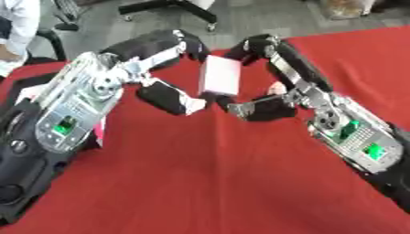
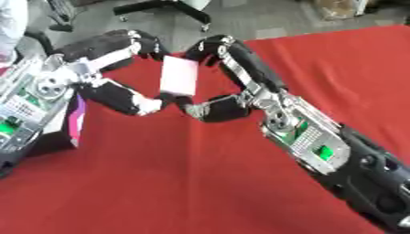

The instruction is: Pick up the objects with one hand, pass them to the other hand, and then place them into the box on the other side of the table.

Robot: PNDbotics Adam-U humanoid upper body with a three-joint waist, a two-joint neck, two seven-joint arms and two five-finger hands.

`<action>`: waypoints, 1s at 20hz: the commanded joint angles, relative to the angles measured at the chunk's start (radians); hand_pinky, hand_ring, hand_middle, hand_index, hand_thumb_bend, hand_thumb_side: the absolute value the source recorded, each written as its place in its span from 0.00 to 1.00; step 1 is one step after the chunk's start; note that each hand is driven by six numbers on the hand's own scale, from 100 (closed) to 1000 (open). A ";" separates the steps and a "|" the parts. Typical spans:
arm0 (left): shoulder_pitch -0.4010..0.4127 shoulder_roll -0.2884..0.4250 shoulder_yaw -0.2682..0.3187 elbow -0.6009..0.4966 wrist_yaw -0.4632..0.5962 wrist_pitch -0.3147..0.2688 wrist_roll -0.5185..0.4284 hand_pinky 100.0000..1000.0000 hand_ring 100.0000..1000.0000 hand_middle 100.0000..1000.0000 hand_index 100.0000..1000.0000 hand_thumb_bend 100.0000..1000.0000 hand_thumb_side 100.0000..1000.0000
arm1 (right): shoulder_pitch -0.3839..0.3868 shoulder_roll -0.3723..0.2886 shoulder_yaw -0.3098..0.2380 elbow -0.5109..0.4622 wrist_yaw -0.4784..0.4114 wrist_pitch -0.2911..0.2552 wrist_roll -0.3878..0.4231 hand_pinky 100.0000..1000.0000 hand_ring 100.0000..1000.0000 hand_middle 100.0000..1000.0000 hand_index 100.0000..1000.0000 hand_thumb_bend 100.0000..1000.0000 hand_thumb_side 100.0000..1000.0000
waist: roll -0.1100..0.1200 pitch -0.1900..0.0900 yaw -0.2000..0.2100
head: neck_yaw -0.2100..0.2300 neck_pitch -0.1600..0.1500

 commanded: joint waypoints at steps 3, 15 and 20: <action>-0.017 0.003 0.010 -0.005 0.059 -0.008 0.054 0.75 0.66 0.54 0.62 0.02 0.17 | -0.011 -0.008 0.001 -0.015 0.006 -0.001 0.008 0.63 0.66 0.40 0.52 0.00 0.00 | 0.007 -0.010 0.002 | -0.001 0.006; -0.018 0.000 0.005 -0.001 0.066 -0.006 0.064 0.73 0.60 0.43 0.39 0.00 0.00 | -0.012 -0.009 0.000 -0.015 0.033 0.028 0.013 0.65 0.71 0.50 0.66 0.32 0.03 | 0.007 -0.008 0.001 | -0.010 0.006; -0.018 0.001 0.008 -0.002 0.043 0.002 0.054 0.72 0.59 0.41 0.37 0.00 0.00 | -0.011 -0.010 0.000 -0.015 0.067 0.035 0.026 0.68 0.74 0.57 0.74 0.49 0.15 | 0.006 -0.008 0.000 | -0.008 0.006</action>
